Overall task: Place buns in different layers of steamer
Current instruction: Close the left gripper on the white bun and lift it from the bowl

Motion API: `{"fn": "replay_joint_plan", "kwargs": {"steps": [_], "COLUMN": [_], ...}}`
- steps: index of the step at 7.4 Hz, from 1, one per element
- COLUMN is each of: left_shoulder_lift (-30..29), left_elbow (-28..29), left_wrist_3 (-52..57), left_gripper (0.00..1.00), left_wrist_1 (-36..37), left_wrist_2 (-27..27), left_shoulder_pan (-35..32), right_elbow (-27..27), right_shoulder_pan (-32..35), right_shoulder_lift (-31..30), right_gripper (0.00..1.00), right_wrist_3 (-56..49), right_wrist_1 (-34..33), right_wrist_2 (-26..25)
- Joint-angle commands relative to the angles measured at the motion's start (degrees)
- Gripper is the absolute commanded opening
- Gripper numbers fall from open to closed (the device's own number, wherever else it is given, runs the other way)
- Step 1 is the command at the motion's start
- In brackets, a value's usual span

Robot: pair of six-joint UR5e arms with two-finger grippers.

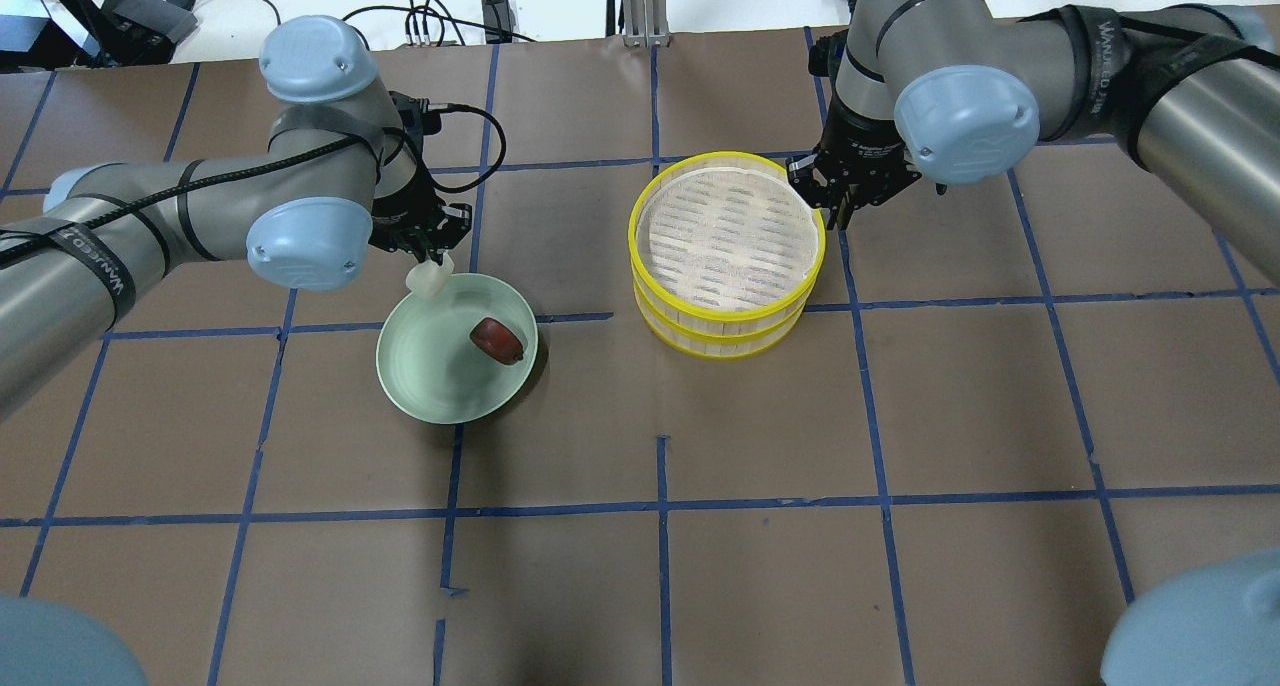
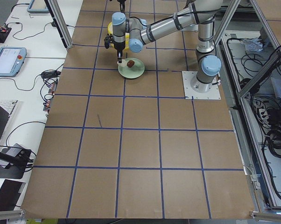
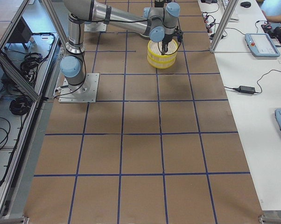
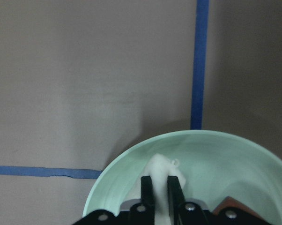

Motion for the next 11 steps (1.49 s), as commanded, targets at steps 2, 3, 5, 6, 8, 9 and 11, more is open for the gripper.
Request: {"fn": "replay_joint_plan", "kwargs": {"steps": [2,3,5,6,8,9,11], "left_shoulder_lift": [2.34,2.16,1.81,1.63,1.46,1.54,1.46], "left_elbow": [0.73,0.73,0.64,0.64,0.55,0.47,0.38], "left_wrist_3": [-1.99,-3.05,-3.06,-3.06,-3.14,-3.23,-3.23], "left_gripper": [0.21,0.21,0.21,0.21,0.21,0.21,0.21], "left_wrist_1": [-1.59,-1.50,-1.07,-0.98,-0.97,-0.97,-0.89], "left_wrist_2": [-0.63,-2.37,-2.47,-2.47,-2.47,-2.47,-2.56], "left_shoulder_pan": [-1.39,-1.56,-1.65,-1.65,-1.65,-1.65,-1.65], "right_elbow": [0.57,0.48,0.83,1.36,1.89,2.15,1.89], "right_shoulder_pan": [0.06,0.06,0.06,0.06,0.06,0.06,0.06], "right_shoulder_lift": [0.78,1.39,2.62,3.15,3.07,3.07,2.90], "right_gripper": [0.48,0.55,0.66,0.64,0.19,0.08,0.06], "right_wrist_3": [2.76,2.78,2.87,3.39,7.41,6.39,6.47], "right_wrist_1": [-0.87,-0.96,-3.41,-3.68,-3.68,-3.68,-3.42], "right_wrist_2": [0.55,0.55,2.11,3.17,2.48,2.31,2.22]}}
